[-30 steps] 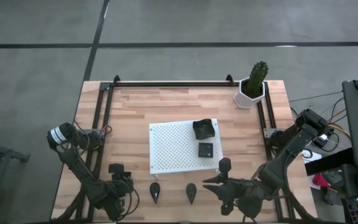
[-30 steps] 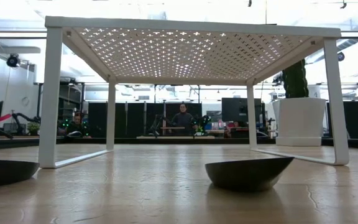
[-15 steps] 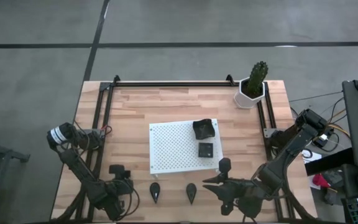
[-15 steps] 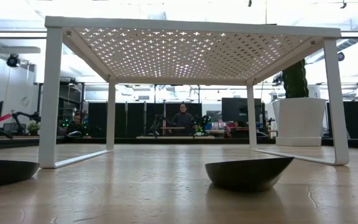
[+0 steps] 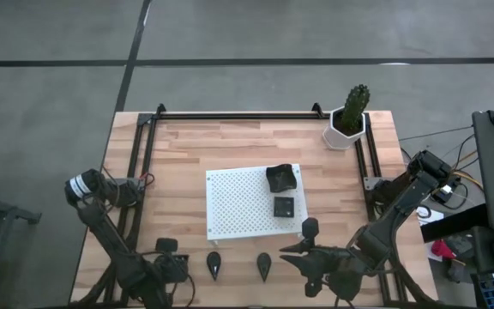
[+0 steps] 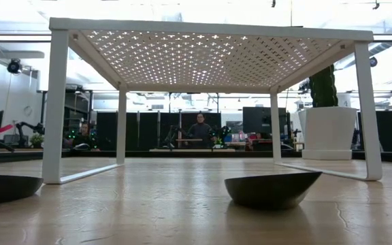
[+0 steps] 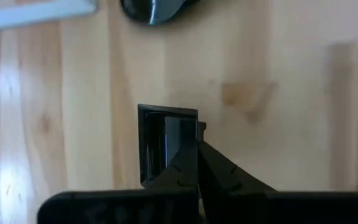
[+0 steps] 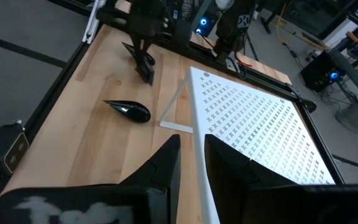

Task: Pick & Place Mini shaped plates
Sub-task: Stack the square plate on top of the other square plate on the shelf

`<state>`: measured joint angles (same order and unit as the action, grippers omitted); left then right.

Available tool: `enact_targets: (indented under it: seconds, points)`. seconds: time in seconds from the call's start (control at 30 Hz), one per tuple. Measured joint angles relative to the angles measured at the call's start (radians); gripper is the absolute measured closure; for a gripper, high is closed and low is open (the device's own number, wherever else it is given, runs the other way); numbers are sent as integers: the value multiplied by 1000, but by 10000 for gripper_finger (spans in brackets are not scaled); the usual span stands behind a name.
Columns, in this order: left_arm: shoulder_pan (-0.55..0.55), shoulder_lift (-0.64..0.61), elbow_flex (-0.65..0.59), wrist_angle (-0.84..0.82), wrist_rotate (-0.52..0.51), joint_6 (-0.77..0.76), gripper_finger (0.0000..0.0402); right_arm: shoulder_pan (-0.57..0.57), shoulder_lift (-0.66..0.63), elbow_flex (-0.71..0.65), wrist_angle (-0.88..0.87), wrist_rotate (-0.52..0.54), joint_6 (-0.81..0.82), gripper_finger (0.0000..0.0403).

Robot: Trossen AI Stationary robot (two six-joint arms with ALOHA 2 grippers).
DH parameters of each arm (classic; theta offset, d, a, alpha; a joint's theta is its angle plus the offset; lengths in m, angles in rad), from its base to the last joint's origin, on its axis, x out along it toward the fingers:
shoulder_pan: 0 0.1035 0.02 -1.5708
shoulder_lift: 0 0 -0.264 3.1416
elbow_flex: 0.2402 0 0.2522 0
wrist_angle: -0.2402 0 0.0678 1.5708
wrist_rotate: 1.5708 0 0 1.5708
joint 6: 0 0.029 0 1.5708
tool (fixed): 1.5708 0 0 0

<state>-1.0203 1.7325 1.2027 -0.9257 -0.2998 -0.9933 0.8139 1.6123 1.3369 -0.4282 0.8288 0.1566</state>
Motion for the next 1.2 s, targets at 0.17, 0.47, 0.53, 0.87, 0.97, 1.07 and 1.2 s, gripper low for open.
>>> enact_targets:
  seconds: [0.17,0.47,0.53,0.87,0.97,1.07,1.2]
  points:
    - [0,0,82,-12,-12,51,401,0,0,0,1,-24,-4,335]
    - [1,-1,263,78,-135,362,401,-1,0,-1,131,-211,-87,335]
    - [4,-2,289,127,-156,458,401,-2,8,-1,182,-260,-91,335]
    - [56,-1,313,259,-201,706,401,-27,87,-3,252,-288,-63,284]
    - [81,0,312,279,-201,745,401,-34,113,4,282,-288,-75,267]
    - [103,0,311,304,-201,783,401,-39,137,13,344,-290,-112,262]
    - [129,0,303,357,-200,837,401,-45,164,12,422,-333,-169,269]
